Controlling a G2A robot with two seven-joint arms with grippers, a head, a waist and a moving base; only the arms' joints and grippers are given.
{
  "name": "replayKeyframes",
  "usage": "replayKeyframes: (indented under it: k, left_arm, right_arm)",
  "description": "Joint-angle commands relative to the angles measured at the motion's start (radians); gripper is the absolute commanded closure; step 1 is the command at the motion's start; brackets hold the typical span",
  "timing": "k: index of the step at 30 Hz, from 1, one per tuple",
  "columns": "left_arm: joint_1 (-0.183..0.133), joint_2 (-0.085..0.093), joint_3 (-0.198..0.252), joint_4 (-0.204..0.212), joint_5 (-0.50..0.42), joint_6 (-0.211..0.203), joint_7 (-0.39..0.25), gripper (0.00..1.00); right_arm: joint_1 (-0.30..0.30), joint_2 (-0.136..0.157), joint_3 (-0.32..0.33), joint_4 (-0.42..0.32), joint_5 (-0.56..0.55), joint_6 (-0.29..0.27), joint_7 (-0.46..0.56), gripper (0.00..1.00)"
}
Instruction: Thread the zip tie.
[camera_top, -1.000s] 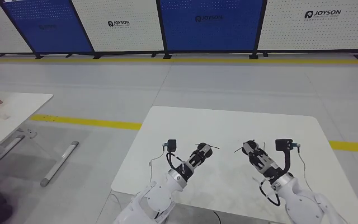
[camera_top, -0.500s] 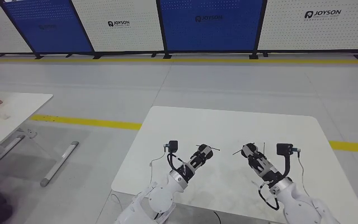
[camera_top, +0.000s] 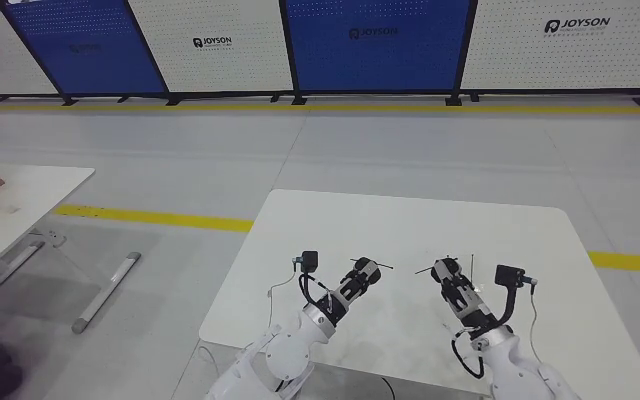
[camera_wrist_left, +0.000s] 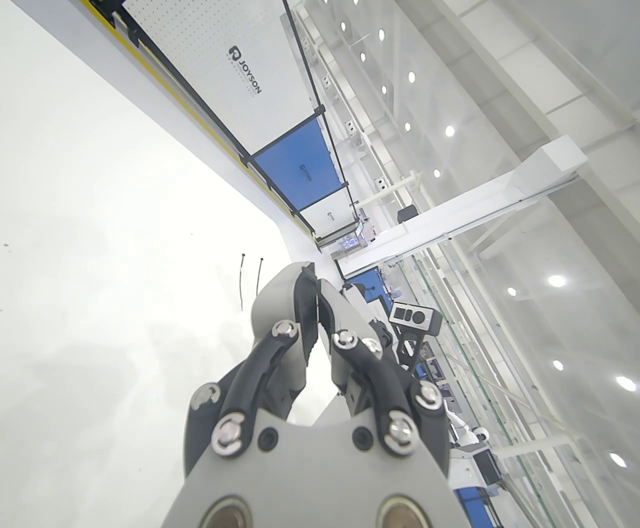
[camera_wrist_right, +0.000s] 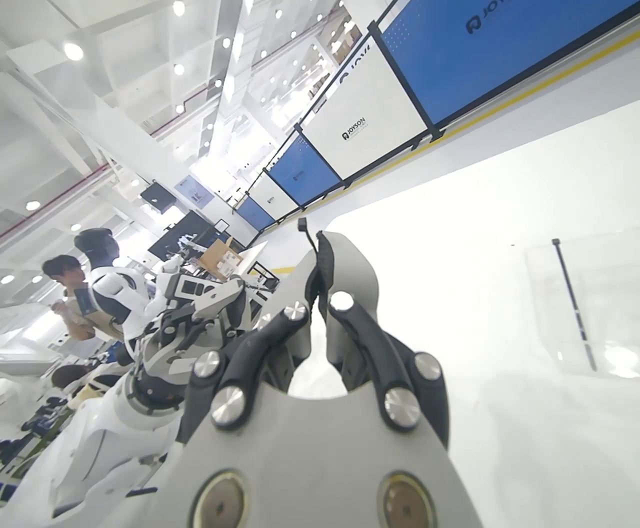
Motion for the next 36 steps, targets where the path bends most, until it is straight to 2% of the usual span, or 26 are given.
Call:
replayKeyframes:
  k: [1,4,11,13,15,17,36]
  left_arm:
    - [0.000,0.000,0.000,0.000,0.000,0.000,0.000,1.00]
    - [0.000,0.000,0.000,0.000,0.000,0.000,0.000,1.00]
    - [0.000,0.000,0.000,0.000,0.000,0.000,0.000,1.00]
    - [0.000,0.000,0.000,0.000,0.000,0.000,0.000,1.00]
    - [0.000,0.000,0.000,0.000,0.000,0.000,0.000,1.00]
    - [0.000,0.000,0.000,0.000,0.000,0.000,0.000,1.00]
    - [0.000,0.000,0.000,0.000,0.000,0.000,0.000,1.00]
  right_arm:
    - [0.000,0.000,0.000,0.000,0.000,0.000,0.000,1.00]
    - [-0.001,-0.001,0.000,-0.001,-0.003,0.001,-0.008,1.00]
    - [-0.054,-0.020,-0.041,-0.040,-0.006,0.030,-0.169,1.00]
    - [-0.068,-0.026,-0.051,-0.056,-0.024,0.053,-0.213,1.00]
    - [-0.080,-0.033,-0.068,-0.076,-0.042,0.118,-0.241,1.00]
    - [-0.084,-0.036,-0.077,-0.088,-0.056,0.150,-0.253,1.00]
    - [-0.084,-0.036,-0.077,-0.088,-0.056,0.150,-0.253,1.00]
